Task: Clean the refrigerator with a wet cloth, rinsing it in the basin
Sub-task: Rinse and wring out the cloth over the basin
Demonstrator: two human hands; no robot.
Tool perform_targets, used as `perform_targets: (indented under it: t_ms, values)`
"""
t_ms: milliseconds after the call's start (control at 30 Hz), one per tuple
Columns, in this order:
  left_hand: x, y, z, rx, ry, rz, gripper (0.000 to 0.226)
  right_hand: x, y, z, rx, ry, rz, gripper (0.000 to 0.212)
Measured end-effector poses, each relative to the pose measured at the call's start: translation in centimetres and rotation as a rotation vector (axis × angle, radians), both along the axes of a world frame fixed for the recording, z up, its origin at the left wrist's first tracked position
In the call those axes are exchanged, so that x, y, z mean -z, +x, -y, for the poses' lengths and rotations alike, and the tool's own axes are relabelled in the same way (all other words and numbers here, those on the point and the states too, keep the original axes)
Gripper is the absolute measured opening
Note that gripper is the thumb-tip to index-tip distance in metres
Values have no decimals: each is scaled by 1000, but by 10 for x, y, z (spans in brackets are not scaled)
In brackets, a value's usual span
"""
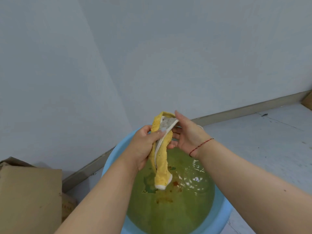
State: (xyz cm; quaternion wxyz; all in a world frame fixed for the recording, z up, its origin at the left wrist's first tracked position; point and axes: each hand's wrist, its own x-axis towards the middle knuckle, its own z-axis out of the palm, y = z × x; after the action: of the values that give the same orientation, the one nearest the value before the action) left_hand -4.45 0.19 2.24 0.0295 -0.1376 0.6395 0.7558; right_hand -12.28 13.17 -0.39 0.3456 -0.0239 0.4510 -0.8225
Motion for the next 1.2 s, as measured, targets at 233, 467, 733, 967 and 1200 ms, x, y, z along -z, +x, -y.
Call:
perform_targets:
  t_ms: [233,467,733,967,1200]
  values:
    - [7,-2,3,-45,-373,42,31,-4,-5,3,153,331,-153,16]
    - [8,-2,3,-126,-367,-60,33,-5,3,13,138,456,-282,36]
    - [5,5,15,-191,-289,-35,25,-6,-8,1,129,517,-188,9]
    - [-6,1,15,-340,-447,-17,29,-17,-3,0,-36,315,-106,13]
    - [-8,3,11,-364,-203,93,41,-9,-1,7,-3,317,-170,43]
